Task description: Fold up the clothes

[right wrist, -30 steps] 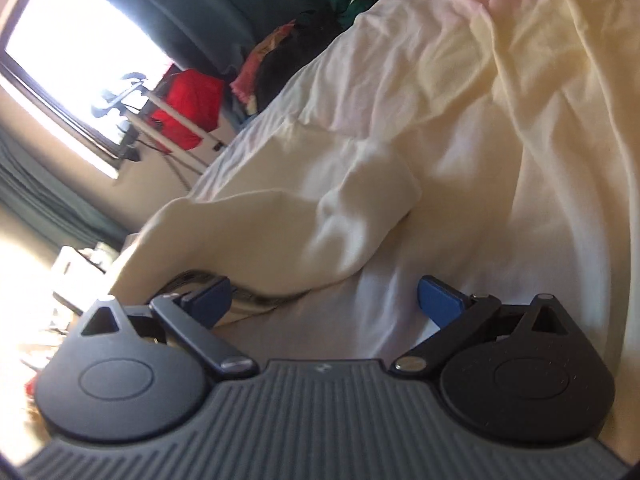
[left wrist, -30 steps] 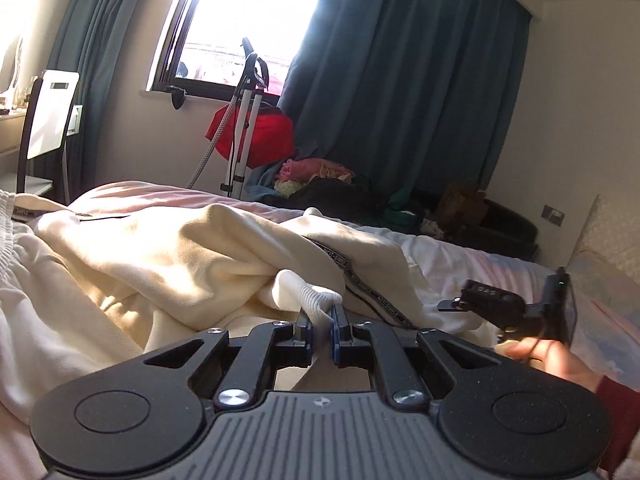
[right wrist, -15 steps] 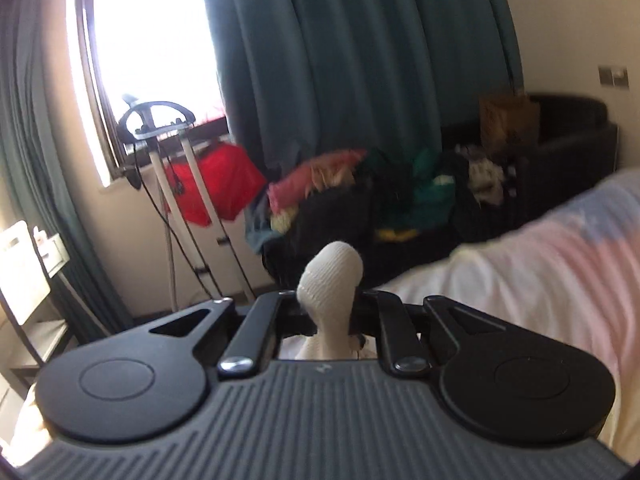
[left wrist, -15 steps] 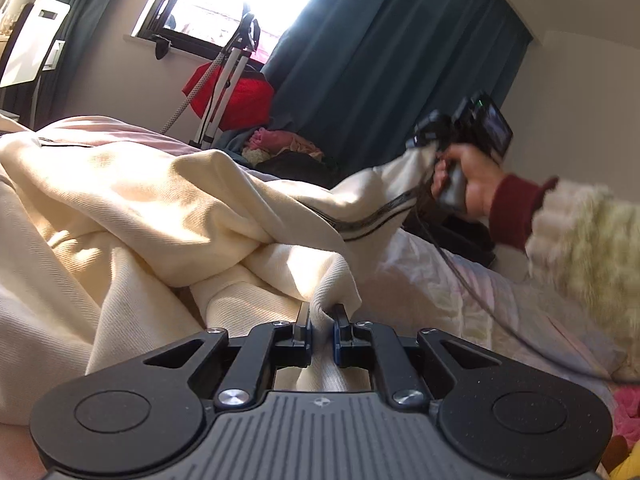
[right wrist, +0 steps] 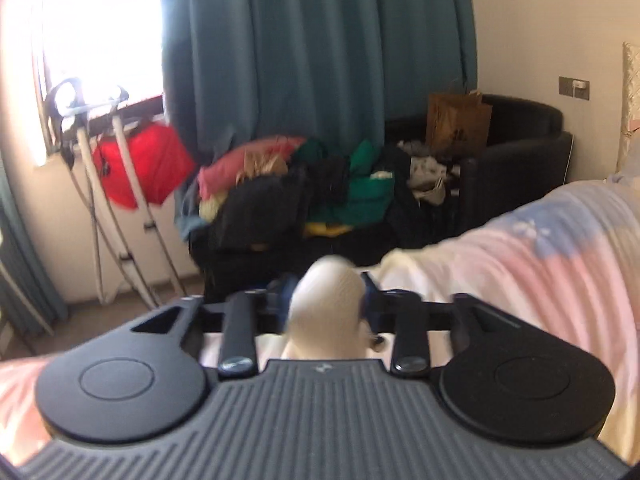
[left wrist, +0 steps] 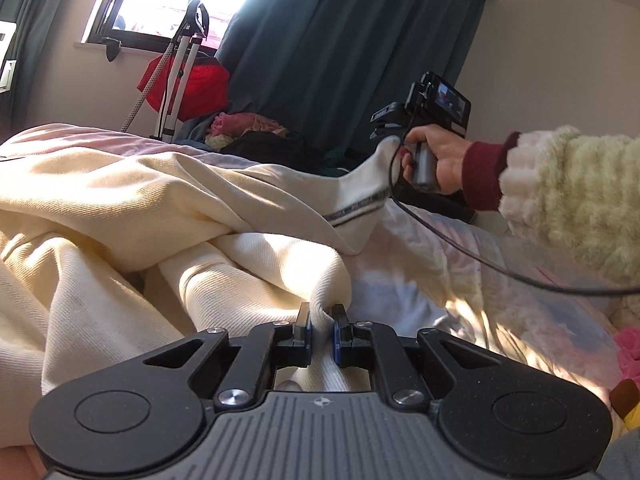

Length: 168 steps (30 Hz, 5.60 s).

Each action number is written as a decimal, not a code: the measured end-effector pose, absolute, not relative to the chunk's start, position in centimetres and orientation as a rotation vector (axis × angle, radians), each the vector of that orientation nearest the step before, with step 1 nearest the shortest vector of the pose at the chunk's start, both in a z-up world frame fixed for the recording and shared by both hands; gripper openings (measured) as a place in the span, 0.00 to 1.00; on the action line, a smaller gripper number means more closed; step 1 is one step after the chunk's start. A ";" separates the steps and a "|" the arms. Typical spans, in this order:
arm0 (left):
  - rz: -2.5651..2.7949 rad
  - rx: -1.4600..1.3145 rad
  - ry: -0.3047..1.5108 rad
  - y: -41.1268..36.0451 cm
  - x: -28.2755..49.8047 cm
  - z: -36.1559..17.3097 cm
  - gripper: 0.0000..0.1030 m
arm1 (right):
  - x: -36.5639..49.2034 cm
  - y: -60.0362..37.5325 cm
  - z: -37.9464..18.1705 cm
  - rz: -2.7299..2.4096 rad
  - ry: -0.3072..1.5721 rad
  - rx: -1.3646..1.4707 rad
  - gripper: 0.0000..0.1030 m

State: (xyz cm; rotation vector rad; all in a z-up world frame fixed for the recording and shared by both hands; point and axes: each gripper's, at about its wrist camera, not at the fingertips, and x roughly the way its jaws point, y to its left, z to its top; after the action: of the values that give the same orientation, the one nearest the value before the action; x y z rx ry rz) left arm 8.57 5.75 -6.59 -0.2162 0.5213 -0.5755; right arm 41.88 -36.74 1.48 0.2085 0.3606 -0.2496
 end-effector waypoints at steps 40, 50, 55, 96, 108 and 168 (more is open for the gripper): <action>-0.584 -0.249 0.469 5.7 7.3 -4.8 0.10 | 18.2 -33.2 -5.5 -0.106 0.669 0.619 0.07; -0.540 -0.133 0.529 3.1 6.5 -5.5 0.10 | 6.5 -42.6 -6.8 -0.173 0.575 0.773 0.03; -0.495 -0.122 0.556 3.0 6.1 -5.7 0.11 | 7.0 -42.8 -8.6 -0.097 0.596 0.831 0.07; -0.486 -0.240 0.595 1.9 2.9 -6.6 0.79 | 6.3 -54.7 -8.1 -0.343 0.226 1.061 0.07; 0.055 -0.773 0.772 18.8 6.1 -6.1 0.86 | 2.6 -58.9 -13.5 -0.545 0.269 1.253 0.07; 0.627 -0.624 0.509 29.2 0.4 -0.2 0.85 | 0.2 -52.6 -7.1 -0.926 0.327 0.688 0.83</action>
State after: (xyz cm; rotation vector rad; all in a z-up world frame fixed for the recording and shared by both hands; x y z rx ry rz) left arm 0.40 29.24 -0.19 -0.6243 0.5094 0.6271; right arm 0.18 -52.58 -7.13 0.6876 0.3266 -0.9262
